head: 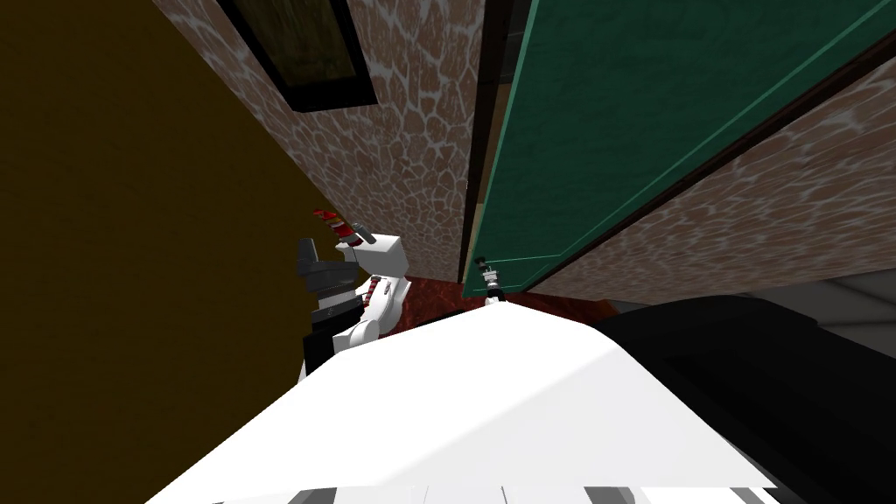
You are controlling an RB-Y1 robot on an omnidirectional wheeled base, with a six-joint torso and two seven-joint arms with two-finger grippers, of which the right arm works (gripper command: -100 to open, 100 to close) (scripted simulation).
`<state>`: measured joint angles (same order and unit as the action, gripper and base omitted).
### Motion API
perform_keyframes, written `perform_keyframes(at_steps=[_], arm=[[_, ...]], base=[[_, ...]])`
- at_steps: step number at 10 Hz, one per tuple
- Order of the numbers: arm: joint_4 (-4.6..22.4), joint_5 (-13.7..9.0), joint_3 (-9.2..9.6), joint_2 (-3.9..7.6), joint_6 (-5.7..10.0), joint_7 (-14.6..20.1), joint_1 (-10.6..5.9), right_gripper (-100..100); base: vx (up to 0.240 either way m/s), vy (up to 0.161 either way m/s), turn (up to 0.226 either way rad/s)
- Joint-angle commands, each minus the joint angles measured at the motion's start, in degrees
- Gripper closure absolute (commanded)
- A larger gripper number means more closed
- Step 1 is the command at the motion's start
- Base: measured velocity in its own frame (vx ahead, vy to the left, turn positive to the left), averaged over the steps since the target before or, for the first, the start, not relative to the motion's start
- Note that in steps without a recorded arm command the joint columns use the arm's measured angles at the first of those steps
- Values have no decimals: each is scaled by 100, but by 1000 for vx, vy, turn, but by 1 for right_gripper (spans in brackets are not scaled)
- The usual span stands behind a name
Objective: Pull the door open
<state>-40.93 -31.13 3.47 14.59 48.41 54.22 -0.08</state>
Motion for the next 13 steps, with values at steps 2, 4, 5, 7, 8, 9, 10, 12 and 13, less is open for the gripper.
perform_keyframes(at_steps=[2,4,5,7,8,9,10,12,13], arm=[[-360,-34,110,-128,-91,135,53,-100],[-392,-142,149,-148,-100,367,60,-100],[-392,-142,149,-148,-100,367,60,-100],[-424,-248,188,-168,-109,598,67,-100],[-424,-248,188,-168,-109,598,67,-100],[-453,-345,224,-186,-117,822,74,-100],[-482,-441,259,-204,-125,961,80,-100],[-507,-524,290,-220,-132,1243,86,-100],[-507,-524,290,-220,-132,1243,86,-100]], base=[[-39,-11,17],[-38,-4,26],[-28,-1,0],[-12,-4,17],[-35,-10,57],[-50,-17,41],[-77,-28,29],[-55,-12,43],[-47,-7,17]])
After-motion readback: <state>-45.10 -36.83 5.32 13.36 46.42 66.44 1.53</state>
